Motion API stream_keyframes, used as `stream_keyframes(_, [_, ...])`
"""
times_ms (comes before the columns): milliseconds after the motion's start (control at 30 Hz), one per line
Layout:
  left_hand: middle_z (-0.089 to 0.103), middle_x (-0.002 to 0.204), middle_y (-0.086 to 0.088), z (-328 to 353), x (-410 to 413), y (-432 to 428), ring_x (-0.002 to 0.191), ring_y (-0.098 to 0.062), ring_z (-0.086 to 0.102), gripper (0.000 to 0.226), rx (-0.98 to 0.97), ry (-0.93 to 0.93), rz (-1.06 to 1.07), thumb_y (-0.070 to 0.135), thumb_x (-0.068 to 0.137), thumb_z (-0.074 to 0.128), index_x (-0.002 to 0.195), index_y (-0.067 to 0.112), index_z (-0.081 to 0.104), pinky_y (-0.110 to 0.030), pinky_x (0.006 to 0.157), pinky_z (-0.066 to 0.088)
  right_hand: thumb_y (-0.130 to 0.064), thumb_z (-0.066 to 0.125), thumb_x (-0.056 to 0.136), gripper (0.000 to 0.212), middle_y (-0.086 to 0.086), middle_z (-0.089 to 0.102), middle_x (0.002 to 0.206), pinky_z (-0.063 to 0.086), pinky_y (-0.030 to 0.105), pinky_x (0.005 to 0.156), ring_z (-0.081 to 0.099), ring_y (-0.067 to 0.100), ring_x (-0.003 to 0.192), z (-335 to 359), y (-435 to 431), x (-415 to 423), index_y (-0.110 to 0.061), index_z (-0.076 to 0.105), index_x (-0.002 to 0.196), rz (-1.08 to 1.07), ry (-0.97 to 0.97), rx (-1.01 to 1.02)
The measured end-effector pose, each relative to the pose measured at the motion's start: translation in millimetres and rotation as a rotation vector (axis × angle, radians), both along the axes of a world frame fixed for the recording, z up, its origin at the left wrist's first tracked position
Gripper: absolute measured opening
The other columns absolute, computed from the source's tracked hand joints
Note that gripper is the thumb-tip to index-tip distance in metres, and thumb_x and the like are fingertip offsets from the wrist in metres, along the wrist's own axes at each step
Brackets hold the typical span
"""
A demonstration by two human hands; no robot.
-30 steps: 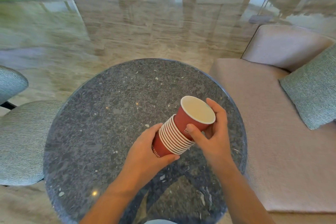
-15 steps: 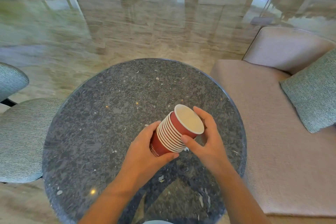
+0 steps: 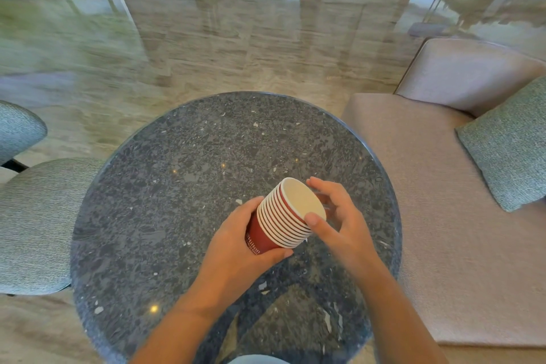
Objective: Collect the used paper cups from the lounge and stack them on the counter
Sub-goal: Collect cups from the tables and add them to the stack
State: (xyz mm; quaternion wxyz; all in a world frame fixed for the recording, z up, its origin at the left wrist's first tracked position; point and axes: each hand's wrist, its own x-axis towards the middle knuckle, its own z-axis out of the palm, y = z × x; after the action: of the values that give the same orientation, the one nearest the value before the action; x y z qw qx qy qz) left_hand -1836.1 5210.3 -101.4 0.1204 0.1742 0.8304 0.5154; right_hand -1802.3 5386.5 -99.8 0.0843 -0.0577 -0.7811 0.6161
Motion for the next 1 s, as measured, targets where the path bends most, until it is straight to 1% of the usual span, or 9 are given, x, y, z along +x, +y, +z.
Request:
stream_keyframes(167, [0.048, 0.107, 0.042, -1, 0, 1, 0.101, 0.014, 0.049, 0.077, -0.003, 0.0, -0.002, 0.036, 0.059, 0.085, 0.102, 0.075, 0.034, -0.015, 0.079, 0.045, -0.055, 0.058, 0.069, 0.056, -0.007, 0.053, 0.116, 0.046, 0.021, 0.086, 0.053, 0.004, 0.104, -4, -3, 1, -0.031, 0.049, 0.119, 0.014, -0.028, -0.024])
stream_keyframes(333, [0.048, 0.107, 0.042, -4, 0, 0, 0.101, 0.016, 0.048, 0.074, -0.019, -0.006, 0.003, 0.037, 0.059, 0.085, 0.101, 0.072, 0.037, -0.01, 0.073, 0.044, -0.054, 0.059, 0.068, 0.061, -0.001, 0.053, 0.117, 0.047, 0.021, 0.085, 0.053, 0.006, 0.104, -8, -5, 0, -0.026, 0.048, 0.121, 0.021, -0.039, -0.056])
stream_keyframes(467, [0.053, 0.105, 0.035, -11, -1, -2, 0.101, 0.016, 0.048, 0.074, -0.021, -0.026, 0.022, 0.035, 0.059, 0.085, 0.101, 0.072, 0.037, -0.013, 0.077, 0.045, -0.051, 0.06, 0.069, 0.059, -0.002, 0.052, 0.118, 0.047, 0.02, 0.085, 0.053, 0.004, 0.104, -13, -5, -1, -0.027, 0.048, 0.121, 0.028, -0.057, -0.05])
stream_keyframes(567, [0.051, 0.105, 0.039, -15, -3, -3, 0.1, 0.021, 0.045, 0.075, -0.029, -0.029, 0.024, 0.035, 0.059, 0.085, 0.1, 0.072, 0.035, -0.008, 0.074, 0.045, -0.051, 0.061, 0.07, 0.059, -0.003, 0.052, 0.119, 0.047, 0.02, 0.085, 0.054, 0.003, 0.103, -17, -4, -3, -0.026, 0.048, 0.122, 0.04, -0.061, -0.051])
stream_keyframes(667, [0.048, 0.105, 0.047, -17, -7, -6, 0.098, 0.02, 0.048, 0.072, -0.028, -0.058, 0.033, 0.033, 0.059, 0.085, 0.1, 0.071, 0.039, -0.008, 0.071, 0.048, -0.053, 0.061, 0.07, 0.054, -0.005, 0.054, 0.12, 0.048, 0.026, 0.087, 0.055, 0.005, 0.106, -23, 0, -7, -0.033, 0.049, 0.118, 0.033, -0.063, -0.064])
stream_keyframes(767, [0.056, 0.1, 0.038, -24, -14, -13, 0.096, 0.019, 0.049, 0.065, -0.029, -0.09, 0.081, 0.032, 0.059, 0.085, 0.101, 0.059, 0.044, -0.002, 0.07, 0.043, -0.053, 0.065, 0.073, 0.047, -0.006, 0.055, 0.12, 0.049, 0.034, 0.088, 0.056, 0.005, 0.106, -35, 9, -10, -0.039, 0.048, 0.115, -0.006, -0.101, -0.051])
stream_keyframes(833, [0.056, 0.102, 0.031, -29, -18, -17, 0.096, 0.018, 0.05, 0.065, -0.038, -0.114, 0.114, 0.032, 0.059, 0.085, 0.105, 0.054, 0.044, -0.004, 0.07, 0.042, -0.052, 0.064, 0.072, 0.05, -0.01, 0.053, 0.118, 0.048, 0.027, 0.088, 0.055, 0.0, 0.105, -47, 15, -12, -0.039, 0.047, 0.116, -0.031, -0.143, 0.005])
stream_keyframes(933, [0.055, 0.097, 0.032, -34, -24, -23, 0.091, 0.024, 0.047, 0.064, -0.049, -0.125, 0.149, 0.031, 0.059, 0.085, 0.098, 0.058, 0.042, -0.001, 0.064, 0.041, -0.052, 0.06, 0.07, 0.054, -0.019, 0.049, 0.114, 0.043, 0.011, 0.08, 0.051, -0.009, 0.102, -66, 24, -14, -0.035, 0.045, 0.119, -0.043, -0.219, 0.119])
stream_keyframes(1000, [0.054, 0.095, 0.032, -37, -27, -25, 0.089, 0.027, 0.046, 0.063, -0.058, -0.137, 0.172, 0.03, 0.059, 0.085, 0.095, 0.058, 0.042, -0.001, 0.062, 0.041, -0.044, 0.064, 0.075, 0.049, -0.021, 0.047, 0.112, 0.041, 0.008, 0.078, 0.05, -0.009, 0.101, -79, 27, -14, -0.034, 0.045, 0.119, -0.034, -0.258, 0.173])
